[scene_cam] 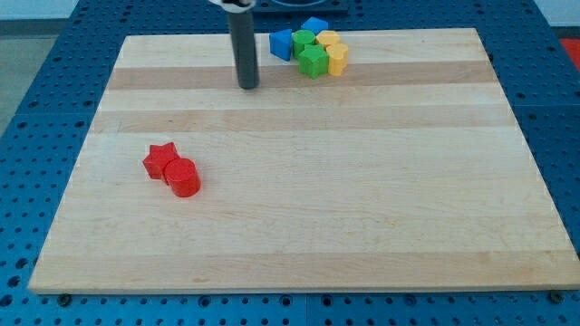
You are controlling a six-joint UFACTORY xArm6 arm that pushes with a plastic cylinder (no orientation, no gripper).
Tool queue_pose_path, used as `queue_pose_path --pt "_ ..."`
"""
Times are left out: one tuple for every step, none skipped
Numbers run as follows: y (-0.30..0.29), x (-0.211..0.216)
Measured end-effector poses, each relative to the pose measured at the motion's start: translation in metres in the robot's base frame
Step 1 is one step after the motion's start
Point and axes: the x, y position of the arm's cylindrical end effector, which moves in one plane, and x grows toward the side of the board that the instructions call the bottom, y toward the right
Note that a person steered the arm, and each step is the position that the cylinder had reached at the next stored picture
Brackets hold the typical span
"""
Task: Move your arm left side of the red star
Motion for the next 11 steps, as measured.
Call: queue_pose_path --pt "-0.074 -0.015" --pt "-0.159 -0.012" --pt "-0.197 0.028" --pt "-0.194 0.085" --pt "-0.179 0.138" --pt "-0.162 0.150" --pt "-0.152 0.143" --pt "-0.137 0.147" --pt "-0.123 0.165" --pt "-0.114 0.166" --pt "-0.114 0.147"
